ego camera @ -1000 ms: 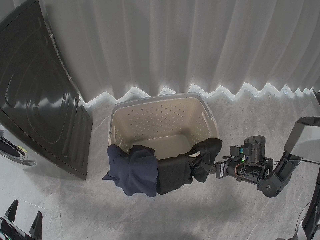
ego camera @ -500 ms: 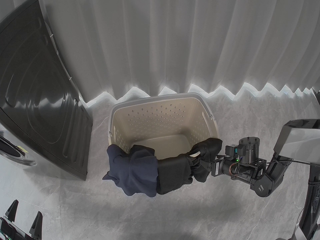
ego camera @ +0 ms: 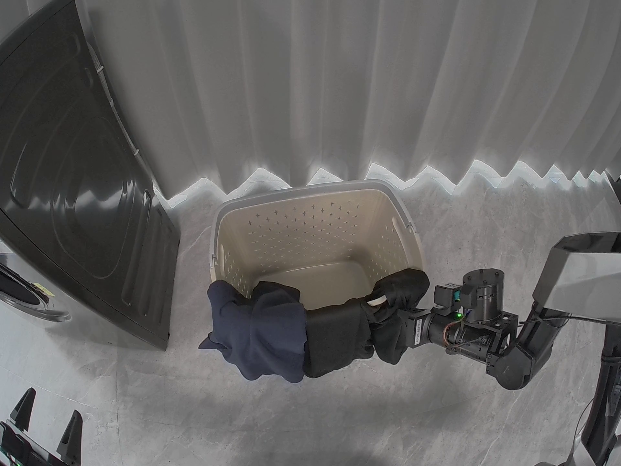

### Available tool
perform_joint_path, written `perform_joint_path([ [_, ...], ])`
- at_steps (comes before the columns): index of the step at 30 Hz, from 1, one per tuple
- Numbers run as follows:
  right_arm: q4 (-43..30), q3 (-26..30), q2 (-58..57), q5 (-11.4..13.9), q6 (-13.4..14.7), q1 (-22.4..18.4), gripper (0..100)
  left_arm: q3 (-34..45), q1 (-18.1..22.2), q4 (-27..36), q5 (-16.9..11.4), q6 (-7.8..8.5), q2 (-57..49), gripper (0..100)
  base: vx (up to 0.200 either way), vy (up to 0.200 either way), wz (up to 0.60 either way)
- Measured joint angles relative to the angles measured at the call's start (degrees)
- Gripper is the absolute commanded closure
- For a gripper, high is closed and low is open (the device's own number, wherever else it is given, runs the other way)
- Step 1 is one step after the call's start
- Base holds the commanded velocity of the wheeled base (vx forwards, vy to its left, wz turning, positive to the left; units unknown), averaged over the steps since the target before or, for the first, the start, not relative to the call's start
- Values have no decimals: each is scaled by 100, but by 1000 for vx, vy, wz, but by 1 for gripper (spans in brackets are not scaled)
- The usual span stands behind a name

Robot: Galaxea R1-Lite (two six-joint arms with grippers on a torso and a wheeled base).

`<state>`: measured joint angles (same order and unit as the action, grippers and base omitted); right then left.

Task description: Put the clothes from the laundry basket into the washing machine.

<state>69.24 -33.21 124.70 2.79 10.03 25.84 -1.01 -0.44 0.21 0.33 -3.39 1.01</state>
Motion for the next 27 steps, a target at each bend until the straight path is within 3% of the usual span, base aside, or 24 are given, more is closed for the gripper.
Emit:
perform_joint_path([
  [10, -38, 606, -813, -17, 22, 185, 100, 0, 0, -2, 0, -2, 0, 0, 0, 0, 0],
  [17, 9, 724, -885, -34, 15, 141, 100, 0, 0, -2, -1, -2, 0, 0, 0, 0, 0],
  [18, 9, 724, -861, -37, 15, 130, 0, 0, 0, -2, -1, -2, 0, 0, 0, 0, 0],
  [27, 20, 642, -634, -63, 9, 15, 0, 0, -5, -2, 0, -2, 2, 0, 0, 0, 0],
])
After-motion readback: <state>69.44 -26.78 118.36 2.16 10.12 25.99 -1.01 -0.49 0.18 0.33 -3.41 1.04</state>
